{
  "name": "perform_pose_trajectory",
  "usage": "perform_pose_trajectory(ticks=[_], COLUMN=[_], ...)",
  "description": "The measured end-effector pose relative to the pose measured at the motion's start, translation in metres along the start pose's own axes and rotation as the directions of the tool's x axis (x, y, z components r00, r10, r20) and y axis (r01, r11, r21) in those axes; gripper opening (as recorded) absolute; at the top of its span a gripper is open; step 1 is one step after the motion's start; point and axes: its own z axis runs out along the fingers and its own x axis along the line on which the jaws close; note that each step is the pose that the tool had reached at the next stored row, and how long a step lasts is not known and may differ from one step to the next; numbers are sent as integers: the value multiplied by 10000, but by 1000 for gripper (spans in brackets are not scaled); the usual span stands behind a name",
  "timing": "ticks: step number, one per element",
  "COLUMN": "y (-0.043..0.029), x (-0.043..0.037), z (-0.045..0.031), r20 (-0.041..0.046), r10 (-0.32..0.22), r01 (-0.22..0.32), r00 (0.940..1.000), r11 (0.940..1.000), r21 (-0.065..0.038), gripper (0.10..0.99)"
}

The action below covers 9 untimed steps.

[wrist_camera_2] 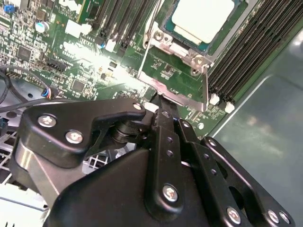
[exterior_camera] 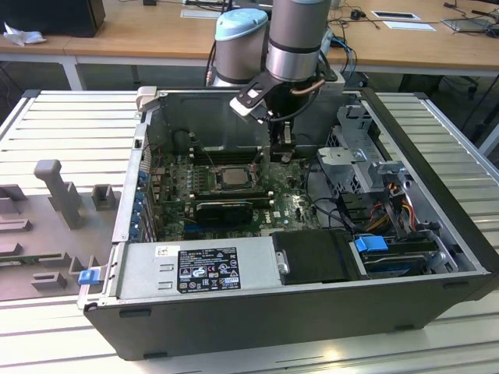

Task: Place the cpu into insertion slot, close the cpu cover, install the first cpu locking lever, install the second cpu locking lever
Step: 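Close the cpu cover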

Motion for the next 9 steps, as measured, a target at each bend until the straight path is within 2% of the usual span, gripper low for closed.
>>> perform_pose_trajectory(ticks=[5, 9], y=[-105, -253], x=[-1, -3], z=[3, 11], r20=[-4, -5], r10=[-114, -166], r01=[114, 166], r00=[9999, 9999], r11=[9999, 9999], r21=[-3, -3], gripper=[106, 106])
